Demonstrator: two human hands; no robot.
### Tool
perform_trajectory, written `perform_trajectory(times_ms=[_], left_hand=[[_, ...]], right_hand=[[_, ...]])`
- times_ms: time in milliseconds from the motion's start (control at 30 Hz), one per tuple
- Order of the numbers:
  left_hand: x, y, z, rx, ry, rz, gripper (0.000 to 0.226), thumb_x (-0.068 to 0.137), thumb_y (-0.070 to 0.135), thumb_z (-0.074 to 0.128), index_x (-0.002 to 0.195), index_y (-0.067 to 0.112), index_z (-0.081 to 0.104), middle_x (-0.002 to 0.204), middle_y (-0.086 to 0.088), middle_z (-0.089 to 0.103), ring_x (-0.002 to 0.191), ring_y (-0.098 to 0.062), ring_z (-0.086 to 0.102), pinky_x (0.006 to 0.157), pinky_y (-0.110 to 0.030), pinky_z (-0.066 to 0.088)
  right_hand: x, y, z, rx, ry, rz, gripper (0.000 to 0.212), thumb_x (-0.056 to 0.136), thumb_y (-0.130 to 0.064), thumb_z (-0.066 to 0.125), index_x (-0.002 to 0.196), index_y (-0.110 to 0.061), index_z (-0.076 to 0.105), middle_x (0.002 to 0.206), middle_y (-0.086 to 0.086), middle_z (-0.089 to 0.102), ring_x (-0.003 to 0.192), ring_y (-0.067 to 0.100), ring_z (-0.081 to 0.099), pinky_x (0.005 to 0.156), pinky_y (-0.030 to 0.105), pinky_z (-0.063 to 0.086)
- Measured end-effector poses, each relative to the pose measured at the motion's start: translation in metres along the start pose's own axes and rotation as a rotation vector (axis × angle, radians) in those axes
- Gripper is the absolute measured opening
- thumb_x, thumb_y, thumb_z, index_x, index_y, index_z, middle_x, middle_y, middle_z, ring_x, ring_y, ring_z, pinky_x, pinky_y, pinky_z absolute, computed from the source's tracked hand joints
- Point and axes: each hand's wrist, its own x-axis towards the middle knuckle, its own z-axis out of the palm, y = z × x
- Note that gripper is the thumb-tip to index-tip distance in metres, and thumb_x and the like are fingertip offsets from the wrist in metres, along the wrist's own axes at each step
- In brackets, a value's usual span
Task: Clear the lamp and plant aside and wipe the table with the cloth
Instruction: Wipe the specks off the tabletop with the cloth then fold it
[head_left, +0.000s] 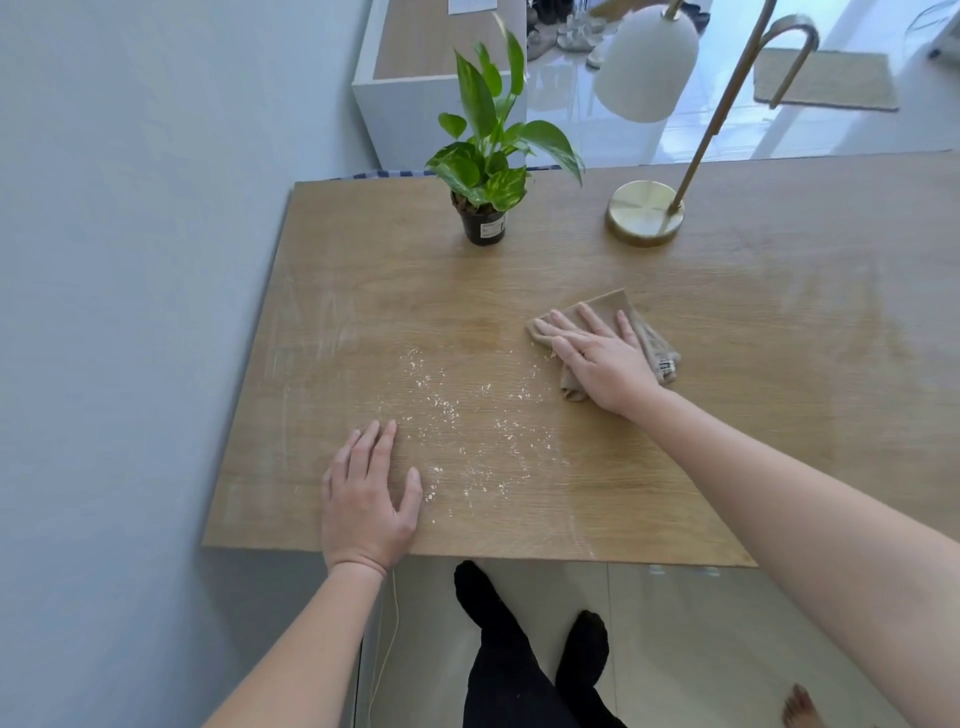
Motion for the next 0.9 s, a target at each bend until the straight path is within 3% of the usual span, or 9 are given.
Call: perform_trajectory(times_ms=[300,567,733,900], left_hand=[[0.000,-0.001,-0.001,0.005,-0.004,0.009,0.070,0.100,0.054,0.042,0.162,0.023,0.050,0.167,0.000,0.048,0.158,-0.026,0.036,0.126,-0.052,0.032],[0.000,-0.001,0.001,0.006,0.010,0.015,0.069,0.101,0.053,0.043,0.161,0.021,0.050,0.166,-0.001,0.049,0.158,-0.026,0.036,0.126,-0.052,0.033],[0.000,-0.003,0.003,0.010,0.012,0.015,0.068,0.101,0.053,0.043,0.162,0.023,0.048,0.166,-0.001,0.049,0.158,-0.026,0.036,0.127,-0.052,0.031],[0.000,-0.004,0.003,0.010,0.009,0.024,0.068,0.102,0.052,0.043,0.163,0.023,0.048,0.167,0.000,0.048,0.158,-0.025,0.035,0.128,-0.052,0.032]], right_hand=[[-0.053,-0.026,0.024,0.058,-0.064,-0.110,0.052,0.112,-0.060,0.012,0.157,-0.060,0.039,0.169,-0.033,0.026,0.162,-0.002,-0.001,0.130,0.040,-0.018],[-0.121,-0.042,0.068,-0.023,-0.069,-0.172,0.053,0.113,-0.059,0.005,0.162,-0.060,0.025,0.169,-0.037,0.017,0.160,-0.007,-0.013,0.129,0.040,-0.021],[-0.166,-0.042,0.099,-0.172,-0.003,-0.203,0.050,0.115,-0.056,0.007,0.165,-0.060,0.003,0.175,-0.030,0.006,0.164,0.005,-0.013,0.131,0.049,-0.012],[-0.199,-0.029,0.109,-0.283,0.043,-0.240,0.054,0.117,-0.053,0.020,0.169,-0.051,0.006,0.178,-0.018,0.012,0.167,0.017,0.002,0.131,0.054,0.003]])
